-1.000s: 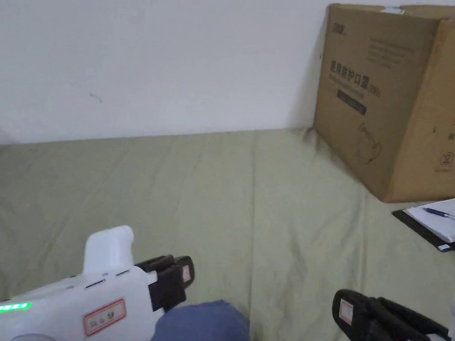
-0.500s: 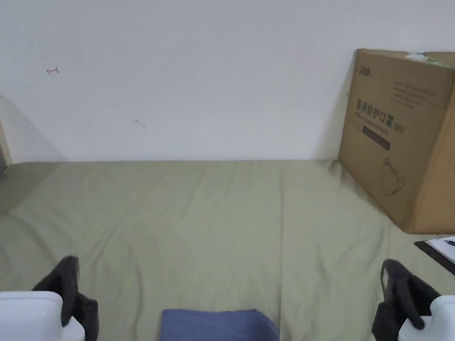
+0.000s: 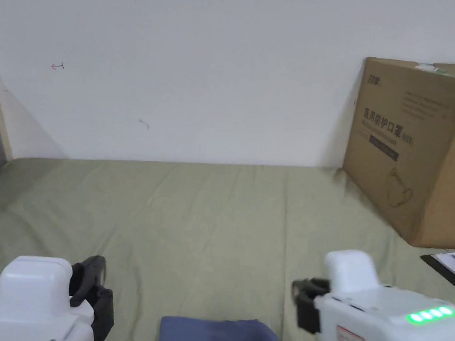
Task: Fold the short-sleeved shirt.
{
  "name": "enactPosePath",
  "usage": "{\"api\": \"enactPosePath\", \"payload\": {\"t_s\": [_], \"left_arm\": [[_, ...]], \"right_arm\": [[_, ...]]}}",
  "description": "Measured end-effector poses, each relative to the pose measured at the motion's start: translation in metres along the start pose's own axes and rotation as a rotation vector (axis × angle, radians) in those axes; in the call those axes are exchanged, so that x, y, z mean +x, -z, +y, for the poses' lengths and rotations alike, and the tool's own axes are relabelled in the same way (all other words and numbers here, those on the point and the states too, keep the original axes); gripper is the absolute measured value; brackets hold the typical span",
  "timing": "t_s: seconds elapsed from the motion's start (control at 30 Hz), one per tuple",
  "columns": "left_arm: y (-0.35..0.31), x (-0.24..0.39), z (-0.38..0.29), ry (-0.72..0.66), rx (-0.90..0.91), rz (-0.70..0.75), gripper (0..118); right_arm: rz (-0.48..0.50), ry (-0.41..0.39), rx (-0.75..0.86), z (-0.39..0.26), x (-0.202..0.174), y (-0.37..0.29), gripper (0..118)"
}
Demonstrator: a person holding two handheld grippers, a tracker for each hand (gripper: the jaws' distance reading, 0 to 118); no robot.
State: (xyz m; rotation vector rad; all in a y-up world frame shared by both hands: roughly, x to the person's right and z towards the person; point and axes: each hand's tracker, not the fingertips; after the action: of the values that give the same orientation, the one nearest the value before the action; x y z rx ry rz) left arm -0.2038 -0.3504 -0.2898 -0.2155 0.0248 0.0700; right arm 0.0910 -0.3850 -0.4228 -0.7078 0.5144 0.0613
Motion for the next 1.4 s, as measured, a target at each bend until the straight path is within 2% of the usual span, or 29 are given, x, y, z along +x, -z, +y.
{"api": "enactPosePath", "payload": {"t_s": [0.03, 0.07, 0.1, 0.17, 0.23, 0.27, 0.3, 0.33, 0.37, 0.4, 0.43, 0.47, 0.5, 0.53, 0.7, 0.77, 0.83, 0.87, 0.9, 0.93, 0.97, 1.0, 1.1, 1.2, 1.27, 1.37, 1.4], "left_arm": [[0.007, -0.006, -0.002, -0.042, -0.048, -0.045, 0], [0.014, -0.012, -0.006, -0.085, -0.09, -0.083, 0], [0.021, -0.019, -0.01, -0.126, -0.122, -0.114, 0], [0.05, -0.039, -0.024, -0.22, -0.261, -0.183, 0], [0.091, -0.061, -0.043, -0.35, -0.485, -0.263, 0], [0.113, -0.074, -0.056, -0.445, -0.586, -0.306, 0], [0.132, -0.084, -0.069, -0.521, -0.663, -0.347, 2], [0.153, -0.095, -0.085, -0.61, -0.73, -0.402, 11], [0.169, -0.104, -0.098, -0.683, -0.773, -0.437, 32], [0.184, -0.111, -0.112, -0.739, -0.78, -0.503, 74], [0.198, -0.116, -0.123, -0.793, -0.792, -0.545, 74], [0.208, -0.117, -0.132, -0.812, -0.82, -0.559, 85], [0.222, -0.115, -0.142, -0.829, -0.867, -0.606, 104], [0.234, -0.115, -0.151, -0.87, -0.9, -0.661, 118], [0.281, -0.073, -0.178, -1.009, -1.069, -0.842, 118], [0.287, -0.055, -0.179, -0.991, -1.05, -0.92, 118], [0.288, -0.041, -0.177, -0.914, -1.061, -0.867, 118], [0.284, -0.043, -0.175, -0.881, -1.049, -0.853, 114], [0.281, -0.041, -0.171, -0.848, -1.042, -0.823, 83], [0.278, -0.04, -0.166, -0.814, -1.035, -0.779, 21], [0.276, -0.037, -0.166, -0.717, -1.052, -0.677, 17], [0.266, -0.038, -0.162, -0.686, -1.051, -0.649, 17], [0.257, -0.044, -0.144, -0.705, -1.051, -0.662, 17], [0.234, -0.082, -0.114, -0.543, -0.987, -0.599, 17], [0.22, -0.129, -0.096, -0.49, -0.984, -0.53, 17], [0.198, -0.207, -0.065, -0.363, -1.002, -0.32, 17], [0.193, -0.239, -0.055, -0.292, -1.017, -0.204, 17]], "right_arm": [[0.056, 0.042, -0.15, -0.003, 0.008, 0.037, 0], [0.057, 0.058, -0.224, -0.016, 0.012, 0.066, 0], [0.019, 0.051, -0.241, -0.028, 0.013, 0.083, 0], [-0.061, -0.026, -0.365, -0.05, 0.014, 0.119, 0], [-0.095, -0.027, -0.484, -0.065, 0.018, 0.144, 0], [-0.06, -0.005, -0.5, -0.069, 0.019, 0.15, 0], [-0.062, -0.012, -0.447, -0.069, 0.018, 0.146, 0], [-0.064, -0.024, -0.431, -0.064, 0.017, 0.144, 0], [-0.062, -0.037, -0.442, -0.061, 0.016, 0.146, 0], [-0.061, -0.063, -0.454, -0.061, 0.014, 0.147, 0], [-0.059, -0.089, -0.45, -0.062, 0.013, 0.141, 0], [-0.055, -0.107, -0.445, -0.063, 0.012, 0.141, 0], [-0.053, -0.119, -0.44, -0.064, 0.012, 0.14, 0], [-0.052, -0.122, -0.437, -0.065, 0.012, 0.14, 0], [-0.048, -0.095, -0.42, -0.068, 0.015, 0.138, 0], [-0.042, -0.089, -0.409, -0.07, 0.017, 0.136, 0], [-0.035, -0.069, -0.392, -0.073, 0.02, 0.134, 0], [-0.031, -0.059, -0.384, -0.074, 0.021, 0.133, 0], [-0.028, -0.049, -0.375, -0.075, 0.022, 0.131, 0], [-0.025, -0.04, -0.367, -0.076, 0.023, 0.129, 0], [-0.022, -0.032, -0.356, -0.076, 0.024, 0.127, 0], [-0.015, -0.02, -0.338, -0.076, 0.025, 0.123, 0], [0.012, 0.019, -0.261, -0.074, 0.021, 0.109, 0], [0.029, 0.038, -0.228, -0.068, 0.009, 0.092, 0], [0.041, 0.026, -0.209, -0.064, -0.003, 0.083, 0], [0.058, 0.011, -0.199, -0.061, -0.023, 0.078, 0], [0.068, 0.009, -0.209, -0.059, -0.03, 0.078, 0]]}}
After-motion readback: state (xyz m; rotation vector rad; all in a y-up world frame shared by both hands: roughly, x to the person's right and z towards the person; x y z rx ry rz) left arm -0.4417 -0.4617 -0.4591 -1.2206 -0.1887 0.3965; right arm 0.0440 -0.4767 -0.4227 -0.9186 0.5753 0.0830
